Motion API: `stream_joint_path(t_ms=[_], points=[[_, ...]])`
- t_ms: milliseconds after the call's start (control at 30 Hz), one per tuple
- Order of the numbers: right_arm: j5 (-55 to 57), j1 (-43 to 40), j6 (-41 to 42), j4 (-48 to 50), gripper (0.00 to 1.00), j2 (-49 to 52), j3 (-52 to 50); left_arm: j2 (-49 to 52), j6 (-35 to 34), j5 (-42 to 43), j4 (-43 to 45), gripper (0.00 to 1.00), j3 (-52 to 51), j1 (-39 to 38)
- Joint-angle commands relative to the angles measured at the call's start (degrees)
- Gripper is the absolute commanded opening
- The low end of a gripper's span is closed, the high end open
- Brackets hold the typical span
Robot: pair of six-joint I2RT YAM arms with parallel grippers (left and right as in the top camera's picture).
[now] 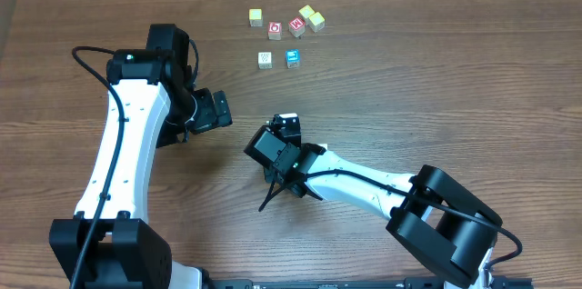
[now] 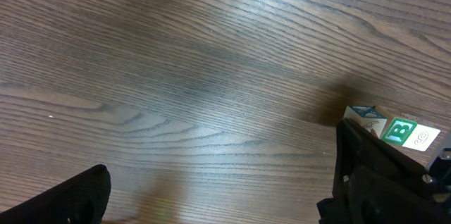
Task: Flip 4 blocks
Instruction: 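Lower the block hammer face up left of the green 'B' block, then open the right gripper and retract the right arm to rest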
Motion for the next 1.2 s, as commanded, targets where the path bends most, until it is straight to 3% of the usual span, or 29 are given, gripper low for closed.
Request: stream_joint_path(t_ms=[0,900,1167], points=[[2.38,0.17,0.07,1.11,0.04,-0.20,1.11,-0.52,-1.01,-0.61,0.04,1.00,1.18,-0.11],[7.50,0.17,0.02,2.45,0.04,-0.20,1.11,-0.52,-1.01,-0.59,0.04,1.00,1.18,-0.11],[3.72,0.17,-1.77,3.21,0.08,-2.86,1.84,-0.52,-1.01,-0.61,0.04,1.00,1.18,-0.11]])
